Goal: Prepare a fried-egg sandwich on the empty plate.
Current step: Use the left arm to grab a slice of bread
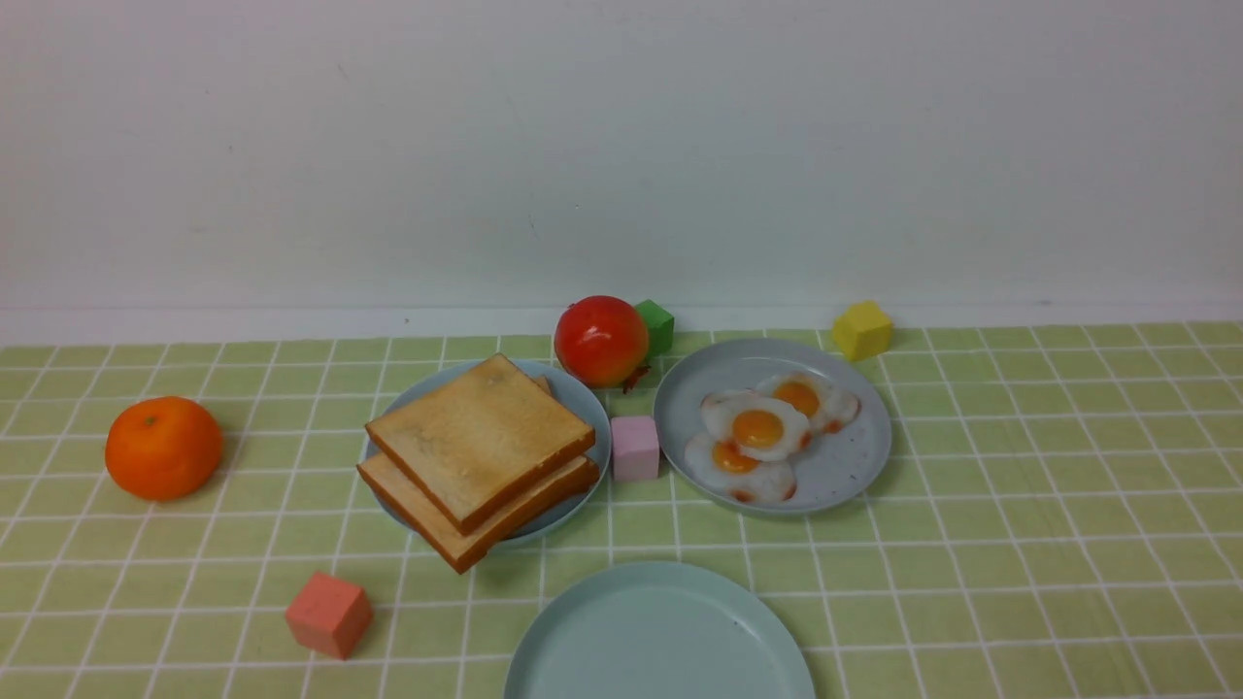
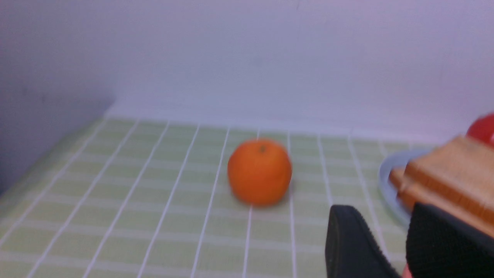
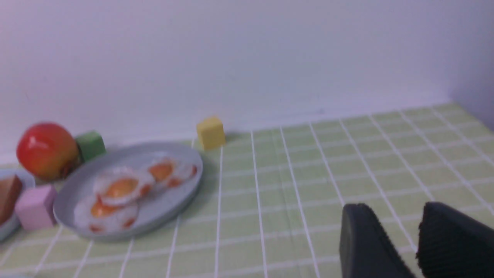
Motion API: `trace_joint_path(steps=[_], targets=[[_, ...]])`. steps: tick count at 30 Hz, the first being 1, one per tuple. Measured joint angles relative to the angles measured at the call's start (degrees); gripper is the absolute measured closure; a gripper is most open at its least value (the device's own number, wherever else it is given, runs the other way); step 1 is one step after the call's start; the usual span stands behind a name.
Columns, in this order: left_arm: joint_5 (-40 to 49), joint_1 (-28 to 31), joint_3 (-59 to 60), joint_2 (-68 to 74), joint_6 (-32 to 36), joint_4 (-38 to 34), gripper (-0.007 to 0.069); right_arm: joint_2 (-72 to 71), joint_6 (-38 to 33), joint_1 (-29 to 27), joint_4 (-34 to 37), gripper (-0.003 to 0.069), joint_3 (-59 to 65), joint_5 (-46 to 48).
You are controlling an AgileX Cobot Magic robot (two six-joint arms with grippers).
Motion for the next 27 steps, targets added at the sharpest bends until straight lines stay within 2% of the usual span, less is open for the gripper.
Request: trace_joint_path(steps=[4,8,11,12,14,17,20,23,27], targets=[[-7.6,0.0,0.0,0.0,0.0,0.2,0.0386,0.0,0.0,0.0,0.0,0.0418,0.0,-4.6],[-9.1,0.0,0.0,0.0,0.0,0.2,0.0386,0.0,0.0,0.0,0.2,0.0418,0.0,-5.7],[-9.7,0.0,0.1,0.0,0.1,0.2,0.0386,0.0,2.0,0.0,1.7,0.0418,0.0,-6.6],[-11.0,0.0,0.1,0.0,-0.1,0.2,0.0386,0.0,4.9,0.0,3.3,0.0418,0.0,-7.8],[-13.3,0.0,0.1,0.0,-1.3,0.1,0.0386,0.0,7.5,0.0,4.7,0.0418,0.0,-9.6],[-24.8,0.0,0.1,0.0,-8.3,-0.7,0.0386,0.0,12.6,0.1,6.5,0.0418,0.0,-18.8],[-30.6,0.0,-1.2,0.0,-10.5,-1.5,0.0386,0.0,14.2,0.1,7.0,0.0418,-1.9,-23.0],[-30.5,0.0,-6.8,0.1,-11.1,-3.2,0.0386,0.8,14.7,0.1,7.0,0.0418,-7.9,-23.0],[-21.8,0.0,-23.6,8.8,-13.9,-6.9,0.0386,9.4,14.7,0.1,7.1,0.0418,-27.4,-15.7]])
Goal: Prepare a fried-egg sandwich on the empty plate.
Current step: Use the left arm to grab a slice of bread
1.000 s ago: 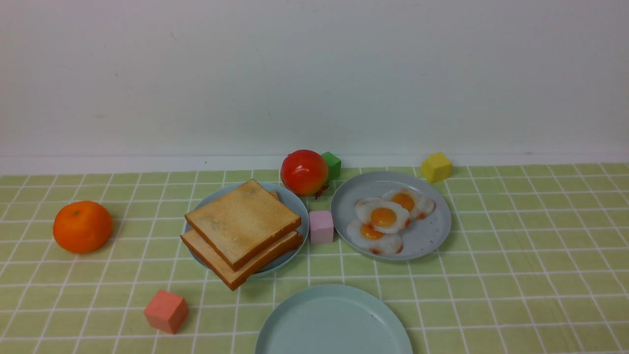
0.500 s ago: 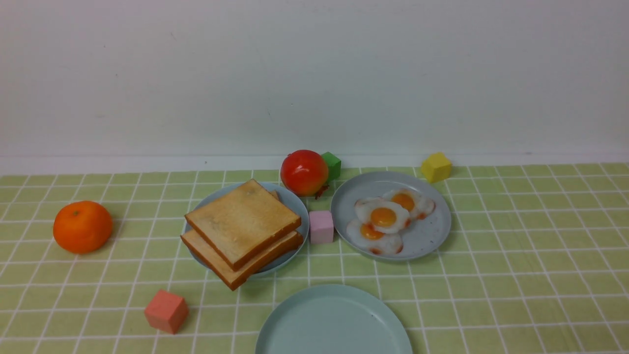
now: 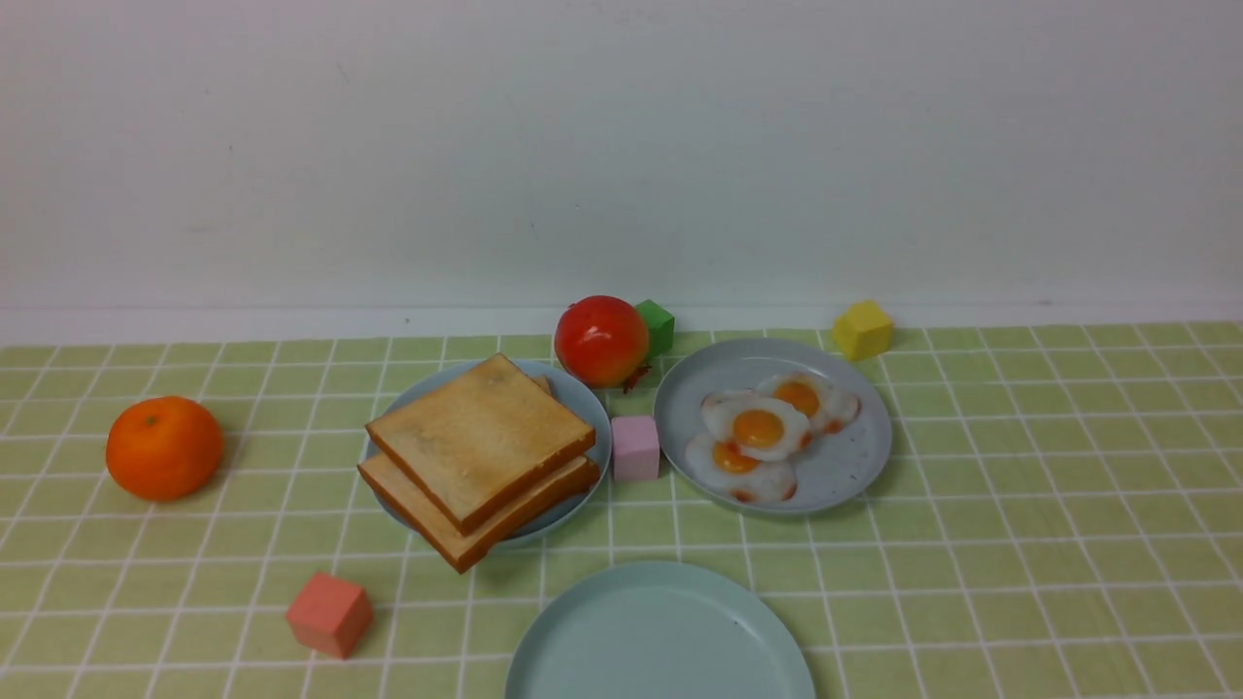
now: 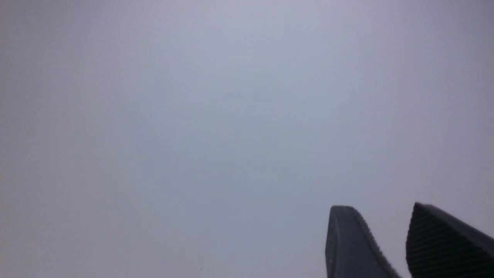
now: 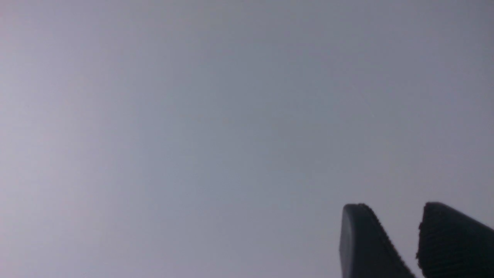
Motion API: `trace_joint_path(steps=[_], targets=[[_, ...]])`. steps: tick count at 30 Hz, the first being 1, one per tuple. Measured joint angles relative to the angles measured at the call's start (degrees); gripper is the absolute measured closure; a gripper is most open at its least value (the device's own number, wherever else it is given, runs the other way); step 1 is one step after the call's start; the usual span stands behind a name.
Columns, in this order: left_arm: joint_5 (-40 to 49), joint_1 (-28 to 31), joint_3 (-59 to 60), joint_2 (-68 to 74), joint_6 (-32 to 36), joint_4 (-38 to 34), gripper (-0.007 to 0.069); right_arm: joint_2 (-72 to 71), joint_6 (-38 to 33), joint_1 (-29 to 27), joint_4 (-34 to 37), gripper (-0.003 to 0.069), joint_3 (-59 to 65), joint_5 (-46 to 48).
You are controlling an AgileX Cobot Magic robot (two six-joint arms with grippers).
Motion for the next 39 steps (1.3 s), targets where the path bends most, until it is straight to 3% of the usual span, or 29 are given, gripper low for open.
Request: trace_joint_path(steps=[4,5,9,12,16,22,26,29,35,39], targets=[[12.9,0.0,-12.7,9.7,-6.1,-1.1,0.0386,7.4,0.0,0.0,-0.1,0.0418,-12.0,12.3],[22.0,0.0,-18.7,14.3,-9.5,-1.3,0.0386,11.7,0.0,0.0,-0.2,0.0418,-17.8,19.1],[43.7,0.0,-27.8,27.5,-14.3,-1.4,0.0386,22.3,0.0,0.0,-1.6,0.0418,-25.4,35.3],[50.4,-1.6,-28.6,35.4,-14.6,0.2,0.0386,28.4,0.0,0.0,-1.8,0.0418,-25.5,40.9],[53.1,-5.2,-28.5,42.8,-14.2,3.8,0.0386,32.7,0.0,0.1,-1.9,0.0418,-23.4,42.3],[55.5,-9.9,-28.5,54.5,-13.0,-1.6,0.0386,33.5,0.0,3.9,-1.2,0.0418,-16.8,41.0],[57.0,-11.8,-29.4,62.8,-6.1,-9.3,0.0386,33.6,0.0,7.7,1.6,0.0418,-12.9,43.9],[61.0,-11.9,-34.4,69.6,4.0,-17.6,0.0386,33.6,-2.1,11.0,4.4,0.0418,-11.1,49.9],[67.9,-7.4,-48.3,81.2,18.1,-32.1,0.0386,33.6,-9.3,13.8,8.4,0.0418,-10.7,53.4],[70.7,-5.0,-55.5,88.7,23.6,-34.3,0.0356,33.6,-11.4,13.9,10.4,0.0418,-10.7,54.5]])
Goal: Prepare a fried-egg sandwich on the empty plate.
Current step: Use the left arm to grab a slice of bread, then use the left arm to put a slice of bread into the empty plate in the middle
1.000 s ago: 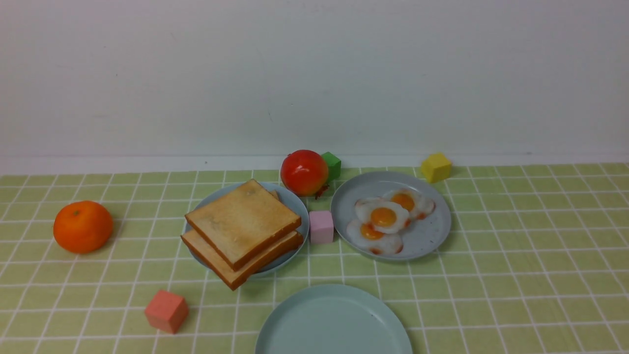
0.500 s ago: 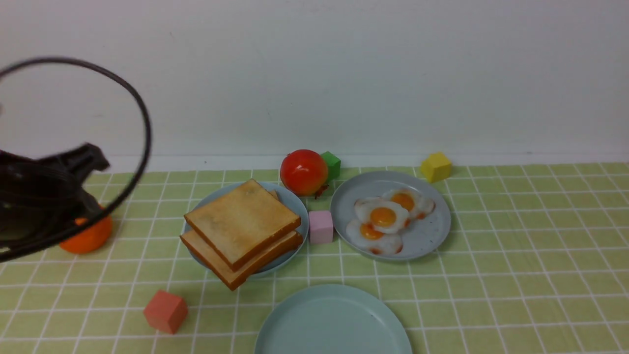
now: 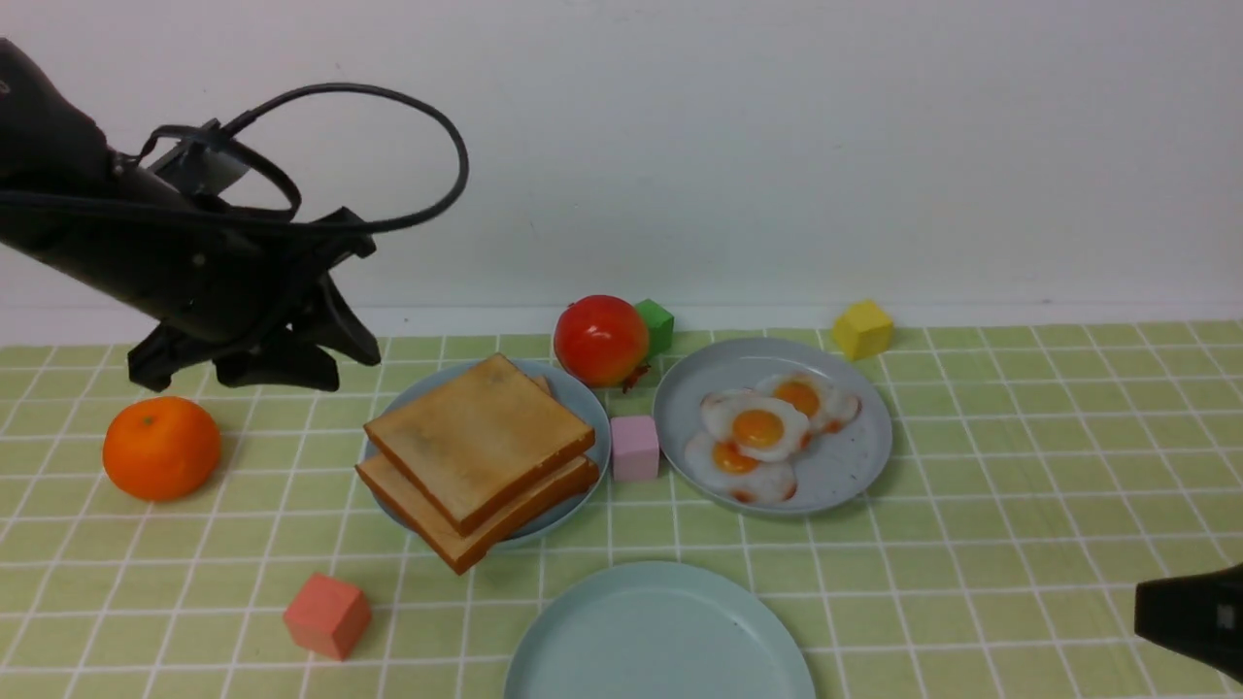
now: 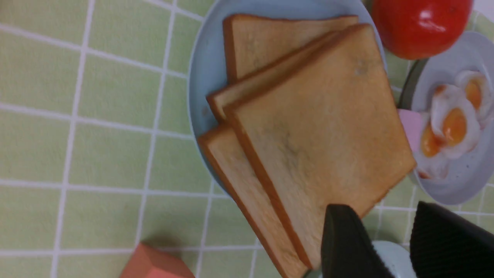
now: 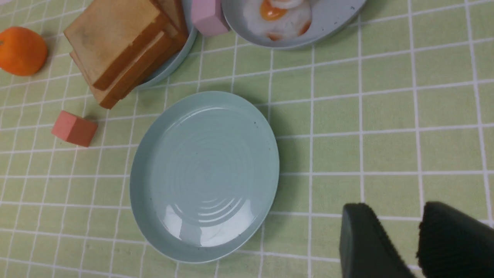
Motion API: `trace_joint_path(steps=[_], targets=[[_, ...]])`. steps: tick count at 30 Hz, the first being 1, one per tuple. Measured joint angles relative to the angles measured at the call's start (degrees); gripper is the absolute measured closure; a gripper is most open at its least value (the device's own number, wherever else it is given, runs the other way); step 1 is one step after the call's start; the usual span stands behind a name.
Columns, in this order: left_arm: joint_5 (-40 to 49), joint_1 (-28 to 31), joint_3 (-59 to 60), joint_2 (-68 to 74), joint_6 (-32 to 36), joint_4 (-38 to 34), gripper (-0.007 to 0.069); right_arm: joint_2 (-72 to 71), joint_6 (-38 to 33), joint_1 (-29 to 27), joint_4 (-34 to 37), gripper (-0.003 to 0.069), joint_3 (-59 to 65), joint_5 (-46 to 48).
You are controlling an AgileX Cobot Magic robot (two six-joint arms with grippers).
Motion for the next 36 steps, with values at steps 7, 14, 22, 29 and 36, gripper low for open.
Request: trace_joint_path(steps=[7,14,22,29,36], targets=[[2.0,0.1,-7.2,9.8,9.7,2.2,0.0216,0.0,-0.4,0.0,0.6,0.0418,0.0,1.6],[2.0,0.1,-8.5,16.0,12.0,2.6,0.0190,0.0,-0.4,0.0,1.6,0.0418,0.0,3.5],[1.4,0.1,-8.8,18.9,16.1,-0.7,0.0249,0.0,-0.4,0.0,1.6,0.0418,0.0,4.7],[1.5,0.2,-9.6,19.4,18.4,-0.7,0.0426,0.0,-0.4,0.0,1.6,0.0418,0.0,5.1],[4.7,0.2,-12.2,13.2,22.8,-0.1,0.0524,0.0,-0.4,0.0,1.6,0.0418,0.0,6.3]])
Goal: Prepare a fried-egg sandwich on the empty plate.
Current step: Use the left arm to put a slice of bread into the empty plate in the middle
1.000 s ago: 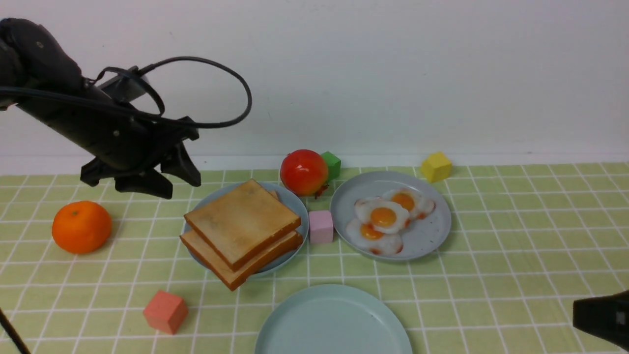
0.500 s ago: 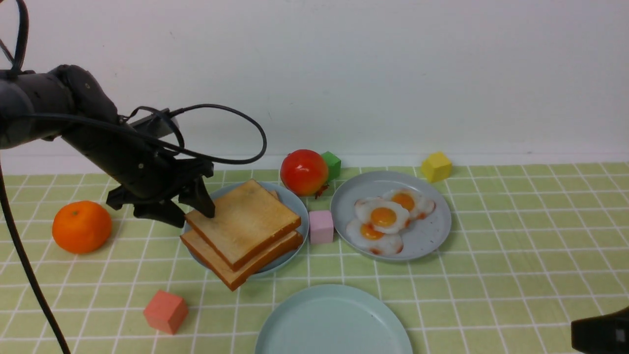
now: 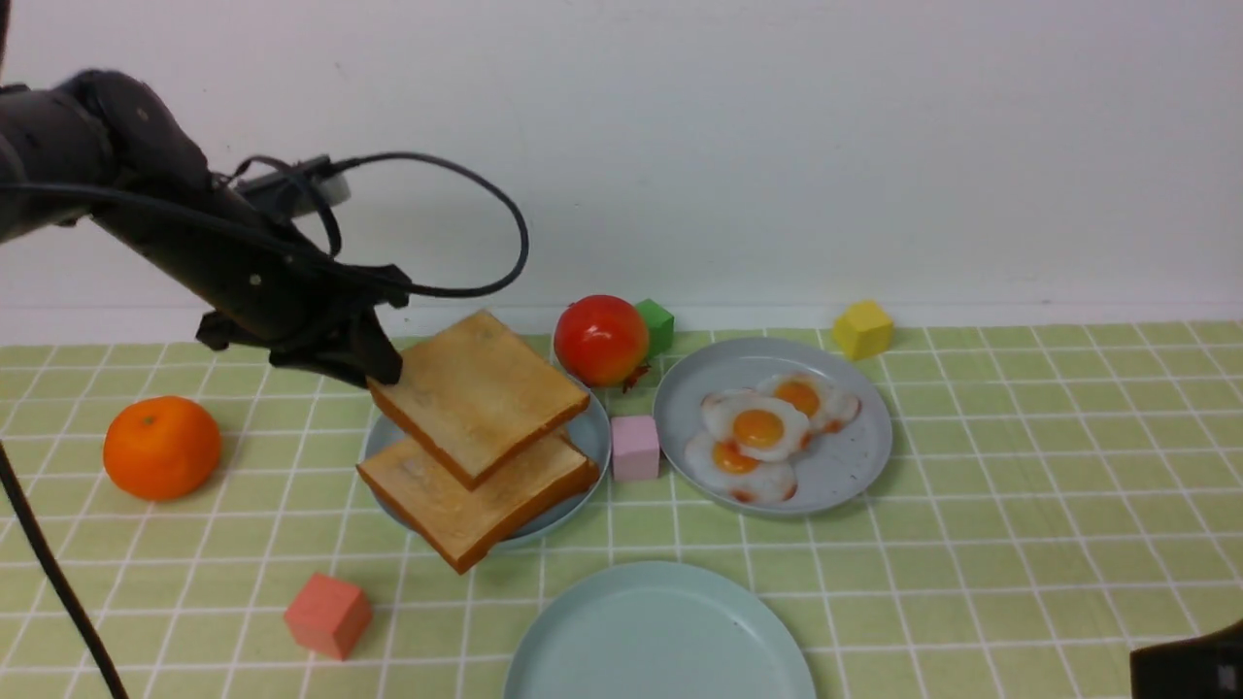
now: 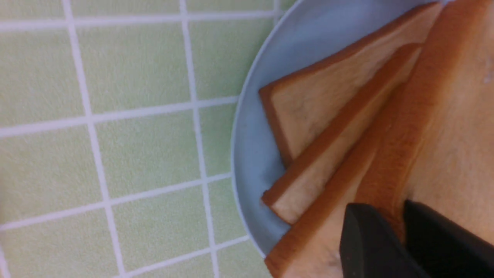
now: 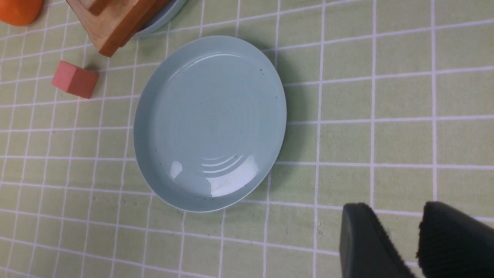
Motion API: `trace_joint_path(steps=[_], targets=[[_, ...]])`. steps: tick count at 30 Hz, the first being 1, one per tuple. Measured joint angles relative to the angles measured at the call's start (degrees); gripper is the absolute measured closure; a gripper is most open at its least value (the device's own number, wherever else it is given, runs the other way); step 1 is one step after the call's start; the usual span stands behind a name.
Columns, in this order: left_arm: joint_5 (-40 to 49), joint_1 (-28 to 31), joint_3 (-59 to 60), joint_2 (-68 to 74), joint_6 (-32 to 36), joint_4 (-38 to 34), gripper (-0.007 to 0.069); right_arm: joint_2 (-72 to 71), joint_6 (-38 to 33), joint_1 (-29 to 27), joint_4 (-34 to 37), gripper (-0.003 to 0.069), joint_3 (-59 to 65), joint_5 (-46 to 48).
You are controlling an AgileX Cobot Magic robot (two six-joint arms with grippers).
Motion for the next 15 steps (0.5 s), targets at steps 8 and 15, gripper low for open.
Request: trace_joint_path(steps=[8,15], targets=[[14.0,-6.1,4.9,-6.1,23.2,-14.7,0.0524,0.0,0.0,0.0,-0.2,0.0418,0.0,-1.8],[4.0,-15.3,18.6,-3.3,25.4,-11.3,0.0524,0.0,0.0,0.0,-0.2,0.0418,0.0,-3.6]])
